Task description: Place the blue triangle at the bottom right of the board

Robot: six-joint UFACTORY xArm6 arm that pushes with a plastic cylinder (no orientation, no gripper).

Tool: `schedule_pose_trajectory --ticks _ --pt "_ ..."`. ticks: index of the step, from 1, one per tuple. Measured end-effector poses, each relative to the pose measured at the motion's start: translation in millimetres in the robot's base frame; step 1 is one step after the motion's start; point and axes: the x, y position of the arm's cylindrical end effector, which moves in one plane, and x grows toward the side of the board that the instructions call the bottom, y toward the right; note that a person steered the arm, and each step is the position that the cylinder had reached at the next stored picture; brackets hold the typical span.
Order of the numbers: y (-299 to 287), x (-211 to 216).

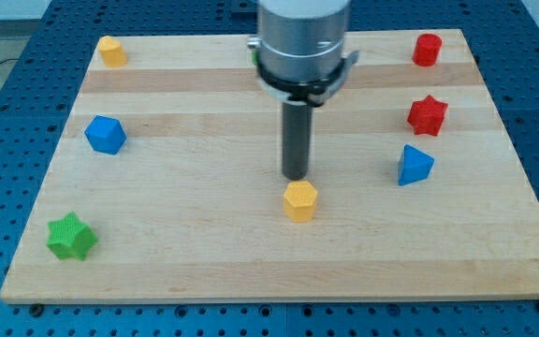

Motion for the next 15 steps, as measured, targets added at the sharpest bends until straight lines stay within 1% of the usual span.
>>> schedule_pose_trajectory --ticks 1,2,3,4,5,7,8,9,11,12,13,14,15 --pt "0 40" --pt "1 65" --pt "-2 48" --pt "-2 0" --pt "21 -33" --pt "162 -29" --pt "214 -9" --pt "229 -4" --pt "220 -22" --pt "215 4" --pt "215 56" --pt "215 74" --pt "215 51"
